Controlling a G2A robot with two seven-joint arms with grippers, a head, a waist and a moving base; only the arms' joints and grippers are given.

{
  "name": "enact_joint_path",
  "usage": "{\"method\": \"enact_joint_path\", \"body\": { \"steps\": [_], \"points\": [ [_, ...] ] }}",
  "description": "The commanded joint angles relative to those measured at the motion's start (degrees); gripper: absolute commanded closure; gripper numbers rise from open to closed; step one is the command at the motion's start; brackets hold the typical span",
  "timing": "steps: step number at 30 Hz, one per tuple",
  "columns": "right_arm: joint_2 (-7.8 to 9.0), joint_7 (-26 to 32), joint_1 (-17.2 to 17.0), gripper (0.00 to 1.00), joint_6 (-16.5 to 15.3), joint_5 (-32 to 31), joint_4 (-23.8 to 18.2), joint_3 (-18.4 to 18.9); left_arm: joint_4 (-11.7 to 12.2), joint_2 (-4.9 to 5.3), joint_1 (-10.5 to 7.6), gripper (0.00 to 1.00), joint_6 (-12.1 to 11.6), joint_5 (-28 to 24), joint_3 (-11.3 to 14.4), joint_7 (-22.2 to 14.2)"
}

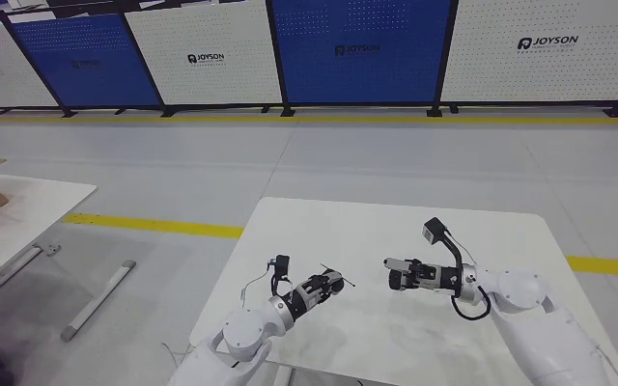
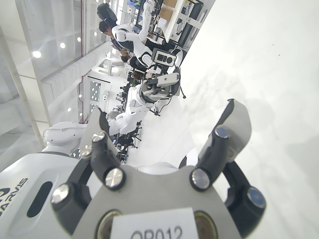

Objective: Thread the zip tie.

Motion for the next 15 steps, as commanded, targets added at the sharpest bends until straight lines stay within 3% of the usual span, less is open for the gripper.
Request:
{"method": "enact_joint_path", "body": {
  "steps": [1, 4, 7, 11, 15],
  "points": [
    [0.00, 0.0, 0.0, 0.00, 0.0, 0.0, 0.0, 0.0, 0.0, 0.00, 0.00, 1.00, 0.0, 0.0, 0.0, 0.0],
    [0.00, 0.0, 0.0, 0.00, 0.0, 0.0, 0.0, 0.0, -0.3, -0.05, 0.00, 1.00, -0.4, 0.0, 0.1, 0.6],
    [0.00, 0.0, 0.0, 0.00, 0.0, 0.0, 0.0, 0.0, -2.1, -0.06, 1.01, 1.00, -2.1, -1.2, -0.4, 1.4],
    [0.00, 0.0, 0.0, 0.00, 0.0, 0.0, 0.0, 0.0, -6.5, -0.04, 3.27, 1.00, -5.7, -5.6, -3.1, 4.0],
    [0.00, 0.0, 0.0, 0.00, 0.0, 0.0, 0.0, 0.0, -11.5, 0.18, 5.68, 1.00, -8.0, -8.7, -6.0, 3.4]
  ]
}}
